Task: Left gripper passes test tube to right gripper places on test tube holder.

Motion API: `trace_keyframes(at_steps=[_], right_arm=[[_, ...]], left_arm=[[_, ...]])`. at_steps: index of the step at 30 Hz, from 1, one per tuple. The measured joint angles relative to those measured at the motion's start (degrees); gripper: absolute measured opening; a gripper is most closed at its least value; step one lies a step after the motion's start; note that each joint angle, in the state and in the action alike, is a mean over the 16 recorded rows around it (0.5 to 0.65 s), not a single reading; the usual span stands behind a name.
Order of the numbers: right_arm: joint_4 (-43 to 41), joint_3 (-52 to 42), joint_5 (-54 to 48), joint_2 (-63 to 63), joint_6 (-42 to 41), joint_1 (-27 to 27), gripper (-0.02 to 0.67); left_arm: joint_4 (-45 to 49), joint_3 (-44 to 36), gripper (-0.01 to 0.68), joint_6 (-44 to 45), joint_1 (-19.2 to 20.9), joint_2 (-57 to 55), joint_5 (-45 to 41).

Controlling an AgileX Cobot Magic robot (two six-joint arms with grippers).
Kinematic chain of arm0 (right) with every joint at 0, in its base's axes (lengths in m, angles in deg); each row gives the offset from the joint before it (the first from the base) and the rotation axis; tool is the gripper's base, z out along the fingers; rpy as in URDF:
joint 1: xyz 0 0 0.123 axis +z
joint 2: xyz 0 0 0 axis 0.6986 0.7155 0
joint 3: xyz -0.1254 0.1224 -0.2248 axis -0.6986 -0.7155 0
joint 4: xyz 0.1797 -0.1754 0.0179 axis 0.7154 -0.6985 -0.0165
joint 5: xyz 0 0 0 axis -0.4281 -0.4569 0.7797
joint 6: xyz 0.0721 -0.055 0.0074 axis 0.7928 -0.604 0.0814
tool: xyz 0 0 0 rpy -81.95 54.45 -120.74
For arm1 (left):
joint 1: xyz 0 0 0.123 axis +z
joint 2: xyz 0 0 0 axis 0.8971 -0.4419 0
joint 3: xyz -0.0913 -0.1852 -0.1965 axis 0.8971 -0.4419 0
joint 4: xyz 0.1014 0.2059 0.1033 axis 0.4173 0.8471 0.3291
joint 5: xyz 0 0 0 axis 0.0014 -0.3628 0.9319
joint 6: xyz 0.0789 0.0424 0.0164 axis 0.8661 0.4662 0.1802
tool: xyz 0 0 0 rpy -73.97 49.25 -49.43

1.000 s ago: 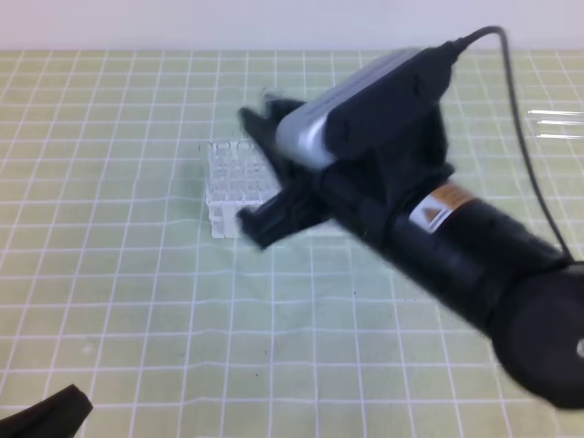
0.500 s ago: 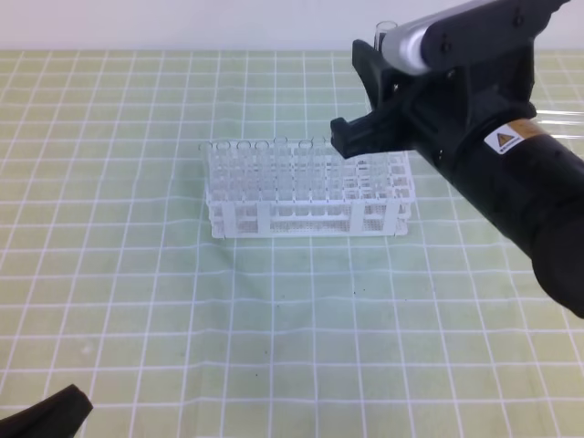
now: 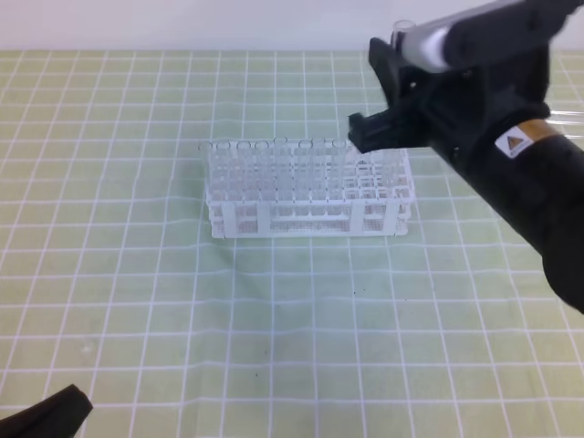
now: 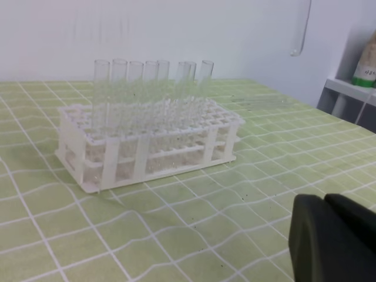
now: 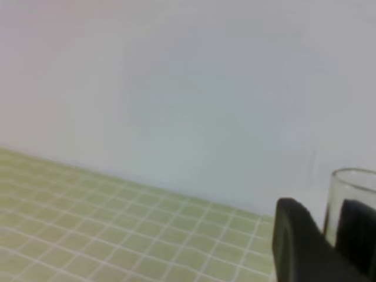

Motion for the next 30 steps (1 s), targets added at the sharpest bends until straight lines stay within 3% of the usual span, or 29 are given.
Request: trace_keyframes(at_steps=[9,30], right_arm=[[-8.99,-2.39,4.12,1.29,9.95,-1.93,0.09],[-10.53,1.98,11.55,13.73,12.01,-5.15,0.09]], left_arm=[[0.25,-0.06,-0.002,0.0,0.01,-0.05,0.05],[0.27,0.0,-0.002,0.0,0.01,-0.1,0.03]])
